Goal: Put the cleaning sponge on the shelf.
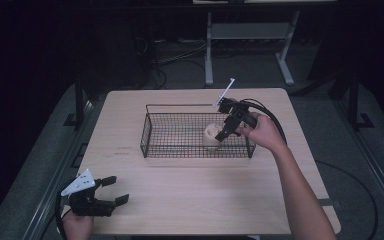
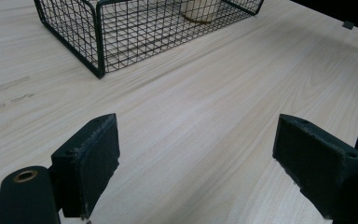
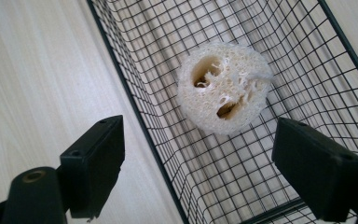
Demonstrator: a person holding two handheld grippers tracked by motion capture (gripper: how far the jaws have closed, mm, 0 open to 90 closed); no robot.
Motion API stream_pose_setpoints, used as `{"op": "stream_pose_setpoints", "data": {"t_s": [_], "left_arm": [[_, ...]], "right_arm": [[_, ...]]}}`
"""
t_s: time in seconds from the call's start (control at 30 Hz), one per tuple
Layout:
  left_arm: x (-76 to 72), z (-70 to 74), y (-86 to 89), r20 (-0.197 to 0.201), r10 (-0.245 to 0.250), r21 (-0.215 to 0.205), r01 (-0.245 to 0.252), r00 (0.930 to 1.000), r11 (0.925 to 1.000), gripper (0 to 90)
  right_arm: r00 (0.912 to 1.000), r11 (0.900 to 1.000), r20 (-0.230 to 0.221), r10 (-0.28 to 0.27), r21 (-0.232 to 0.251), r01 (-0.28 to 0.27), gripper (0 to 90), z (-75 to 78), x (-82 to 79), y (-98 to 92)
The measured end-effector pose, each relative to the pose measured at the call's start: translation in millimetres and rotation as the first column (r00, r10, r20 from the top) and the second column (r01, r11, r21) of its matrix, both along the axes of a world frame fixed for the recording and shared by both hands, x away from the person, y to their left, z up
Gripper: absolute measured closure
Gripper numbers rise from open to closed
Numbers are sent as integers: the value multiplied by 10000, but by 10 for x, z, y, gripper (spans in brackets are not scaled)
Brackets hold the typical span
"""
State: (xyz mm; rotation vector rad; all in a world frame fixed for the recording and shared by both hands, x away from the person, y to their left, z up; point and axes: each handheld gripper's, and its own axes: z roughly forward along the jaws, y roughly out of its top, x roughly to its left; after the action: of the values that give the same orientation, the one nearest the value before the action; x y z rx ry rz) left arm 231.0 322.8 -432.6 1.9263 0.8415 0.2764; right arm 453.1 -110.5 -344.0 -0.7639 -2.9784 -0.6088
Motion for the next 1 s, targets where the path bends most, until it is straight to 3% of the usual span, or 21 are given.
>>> {"op": "stream_pose_setpoints", "data": {"t_s": [0.37, 1.0], "left_arm": [[0, 1, 0, -3, -13, 66, 13, 10000, 10000, 134], [1, 0, -4, -3, -18, 92, 18, 10000, 10000, 134]], "right_arm": [[9994, 9995, 149, 303, 126, -304, 152, 65, -164, -57], [9969, 9969, 196, 759, 197, -763, 154, -19, -460, -126]]}}
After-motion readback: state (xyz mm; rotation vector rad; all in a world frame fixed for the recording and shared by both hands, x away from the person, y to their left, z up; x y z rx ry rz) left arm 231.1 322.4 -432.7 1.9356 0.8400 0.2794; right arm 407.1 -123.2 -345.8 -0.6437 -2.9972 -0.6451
